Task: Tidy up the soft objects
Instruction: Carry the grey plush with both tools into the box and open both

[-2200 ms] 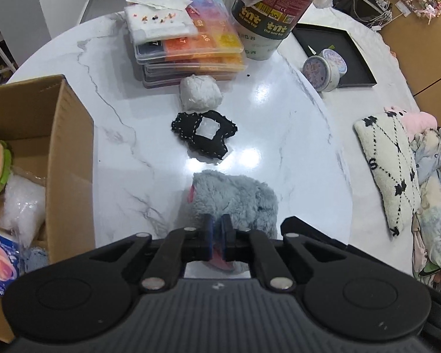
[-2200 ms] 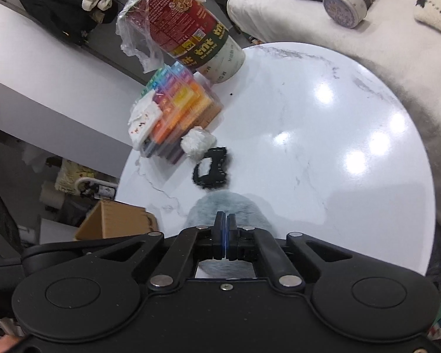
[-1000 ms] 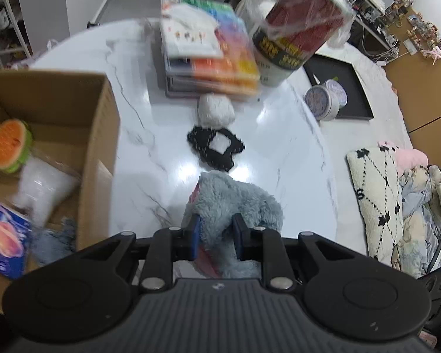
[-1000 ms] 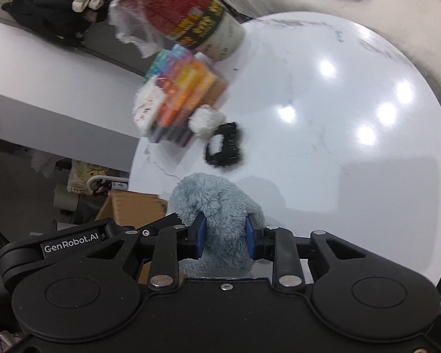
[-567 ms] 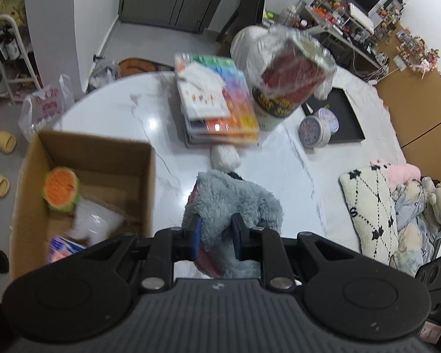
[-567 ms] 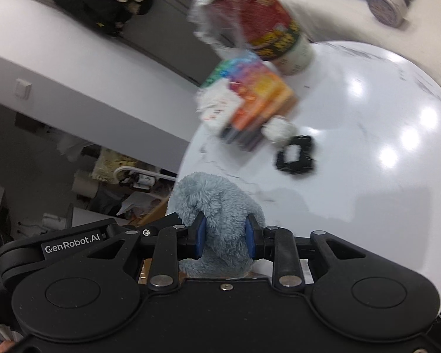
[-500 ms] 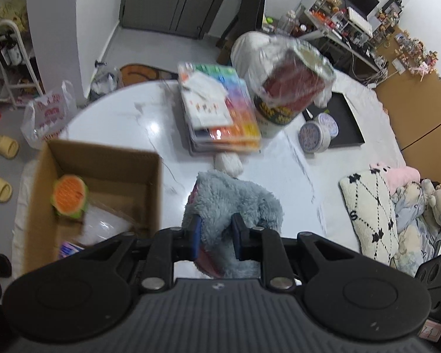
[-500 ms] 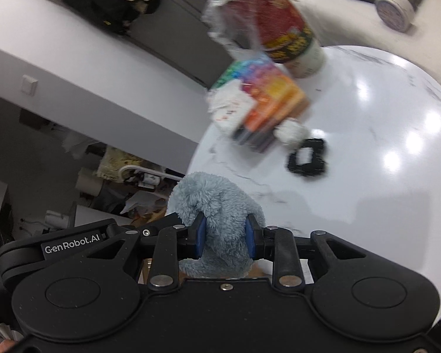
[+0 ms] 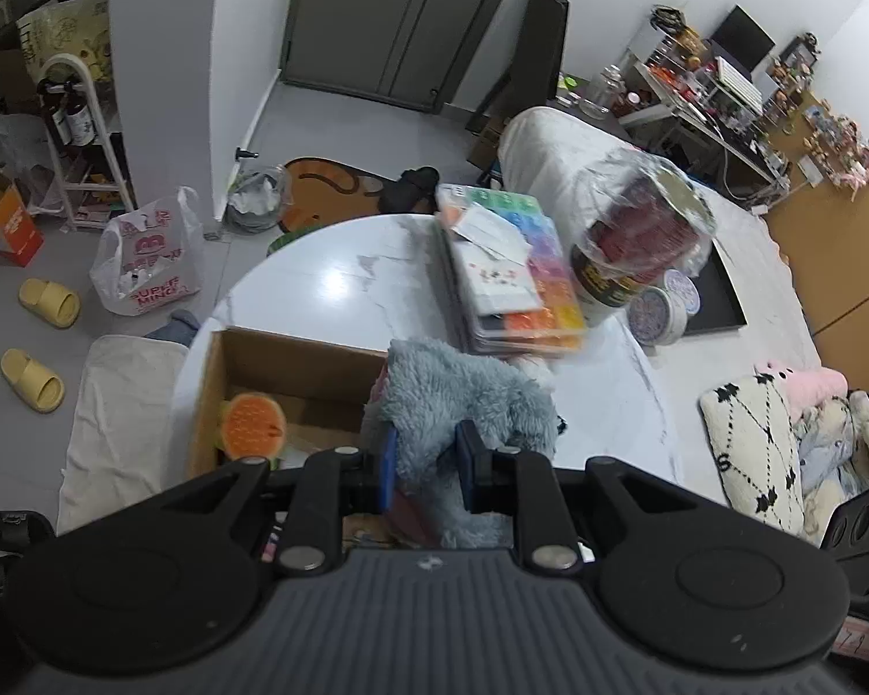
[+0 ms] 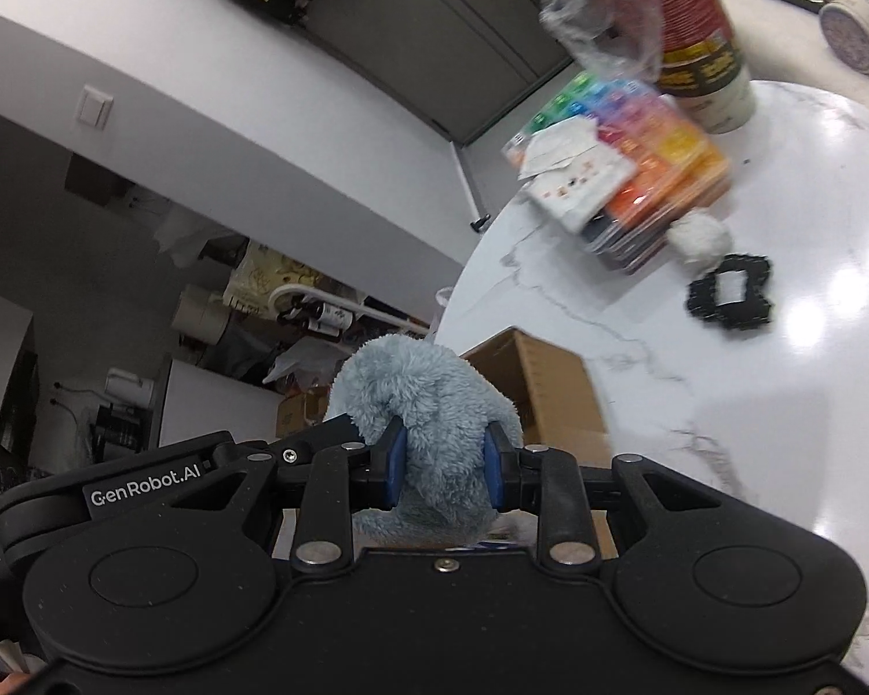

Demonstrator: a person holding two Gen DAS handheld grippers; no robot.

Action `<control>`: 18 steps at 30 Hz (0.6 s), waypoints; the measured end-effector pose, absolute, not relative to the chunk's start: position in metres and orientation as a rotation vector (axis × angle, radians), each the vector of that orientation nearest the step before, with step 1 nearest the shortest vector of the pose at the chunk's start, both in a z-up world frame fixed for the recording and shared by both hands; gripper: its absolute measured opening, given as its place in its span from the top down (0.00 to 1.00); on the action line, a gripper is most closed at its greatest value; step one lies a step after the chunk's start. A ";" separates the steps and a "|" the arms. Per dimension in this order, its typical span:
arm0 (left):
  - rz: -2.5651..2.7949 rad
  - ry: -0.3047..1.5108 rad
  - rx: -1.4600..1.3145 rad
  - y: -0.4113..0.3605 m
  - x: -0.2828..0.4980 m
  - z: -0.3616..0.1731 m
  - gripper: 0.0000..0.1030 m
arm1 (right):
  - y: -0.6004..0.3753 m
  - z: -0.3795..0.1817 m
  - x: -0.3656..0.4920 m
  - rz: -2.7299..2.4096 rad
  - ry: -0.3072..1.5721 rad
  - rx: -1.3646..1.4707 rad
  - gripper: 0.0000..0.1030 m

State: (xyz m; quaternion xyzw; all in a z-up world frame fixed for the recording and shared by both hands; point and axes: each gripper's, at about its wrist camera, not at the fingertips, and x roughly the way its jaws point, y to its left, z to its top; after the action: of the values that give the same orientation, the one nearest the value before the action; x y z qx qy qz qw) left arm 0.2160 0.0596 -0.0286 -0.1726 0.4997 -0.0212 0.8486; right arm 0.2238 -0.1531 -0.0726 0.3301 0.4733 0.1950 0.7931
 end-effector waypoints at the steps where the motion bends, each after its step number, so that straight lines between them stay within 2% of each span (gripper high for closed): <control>1: -0.042 1.051 -0.366 0.063 0.216 -0.029 0.80 | -0.149 -0.074 0.225 0.424 1.020 0.707 0.74; 4: -0.034 1.031 -0.354 0.075 0.218 -0.033 0.80 | -0.140 -0.077 0.229 0.441 1.015 0.709 0.69; 7: -0.046 0.993 -0.325 0.079 0.222 -0.039 0.79 | -0.135 -0.082 0.234 0.448 1.009 0.695 0.55; 8: -0.031 0.992 -0.310 0.080 0.223 -0.041 0.76 | -0.135 -0.083 0.235 0.442 1.009 0.689 0.48; 13: 0.002 1.025 -0.320 0.086 0.225 -0.052 0.73 | -0.153 -0.080 0.233 0.433 0.979 0.676 0.48; 18: -0.030 1.011 -0.320 0.068 0.228 -0.043 0.63 | -0.181 -0.081 0.232 0.389 0.967 0.674 0.48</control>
State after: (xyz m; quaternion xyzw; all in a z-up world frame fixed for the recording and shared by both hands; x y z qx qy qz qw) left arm 0.2280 0.0683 -0.0430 -0.1527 0.4822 -0.0144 0.8625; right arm 0.2319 -0.1806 -0.0808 0.3156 0.4532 0.1822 0.8135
